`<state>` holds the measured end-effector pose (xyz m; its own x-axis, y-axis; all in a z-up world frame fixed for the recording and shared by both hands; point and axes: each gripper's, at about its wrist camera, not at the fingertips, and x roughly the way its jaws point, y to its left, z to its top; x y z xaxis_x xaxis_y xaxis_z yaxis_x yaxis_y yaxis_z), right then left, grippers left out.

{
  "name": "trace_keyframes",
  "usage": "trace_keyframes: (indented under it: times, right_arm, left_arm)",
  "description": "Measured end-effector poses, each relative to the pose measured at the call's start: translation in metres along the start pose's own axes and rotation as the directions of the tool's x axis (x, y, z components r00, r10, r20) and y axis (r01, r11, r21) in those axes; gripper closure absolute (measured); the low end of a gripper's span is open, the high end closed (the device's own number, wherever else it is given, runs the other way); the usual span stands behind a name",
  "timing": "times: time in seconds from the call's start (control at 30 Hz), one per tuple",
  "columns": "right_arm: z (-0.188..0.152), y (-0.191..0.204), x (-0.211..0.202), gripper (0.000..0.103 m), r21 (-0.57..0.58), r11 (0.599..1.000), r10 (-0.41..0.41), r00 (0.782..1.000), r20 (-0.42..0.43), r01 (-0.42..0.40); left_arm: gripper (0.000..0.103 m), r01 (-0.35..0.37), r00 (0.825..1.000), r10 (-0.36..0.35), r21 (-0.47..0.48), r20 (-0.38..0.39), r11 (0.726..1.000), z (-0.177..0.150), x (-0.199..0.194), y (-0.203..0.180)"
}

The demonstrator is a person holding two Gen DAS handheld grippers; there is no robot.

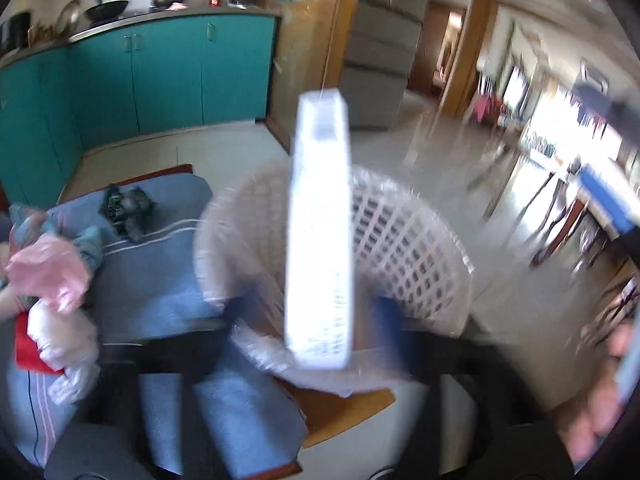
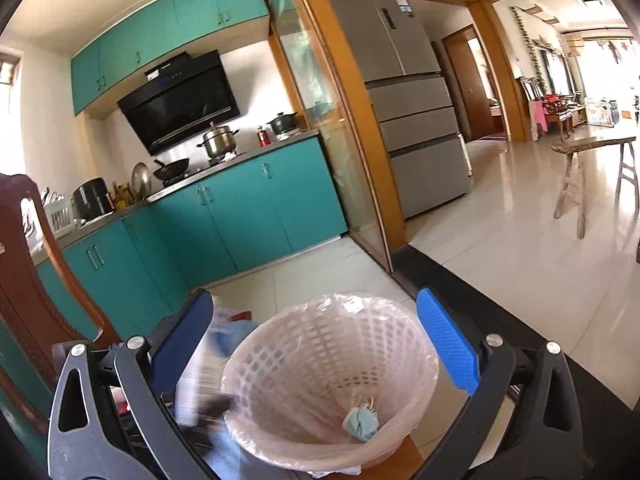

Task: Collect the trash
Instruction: 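Move the toothpaste box over the wastebasket and release it with the left tool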

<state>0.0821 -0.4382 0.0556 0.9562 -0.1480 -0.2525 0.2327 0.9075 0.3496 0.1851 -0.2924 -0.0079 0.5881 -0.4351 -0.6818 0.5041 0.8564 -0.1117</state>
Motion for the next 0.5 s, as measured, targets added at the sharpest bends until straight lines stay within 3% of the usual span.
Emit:
trace_keyframes:
  times: [0.17,0.37,0.5]
  right_arm:
    - [-0.003,0.007,0.003,0.003,-0.009,1.000,0.029,0.999,-0.021,-0.030]
    - [-0.019,0.041,0.004,0.003,-0.069,0.993,0.089,0.993,-0.074,-0.094]
    - [-0.046,0.083,0.002,0.003,-0.143,0.972,0.162,0.972,-0.170,-0.187]
  left_arm:
    - [0.005,-0.113,0.992,0.112,0.010,0.062,0.994,-0.019,-0.018,0.009]
    - [0.004,-0.198,0.972,0.211,-0.124,0.101,0.972,-0.044,-0.089,0.081]
    - [0.004,-0.270,0.950,0.291,-0.168,0.115,0.948,-0.062,-0.135,0.122]
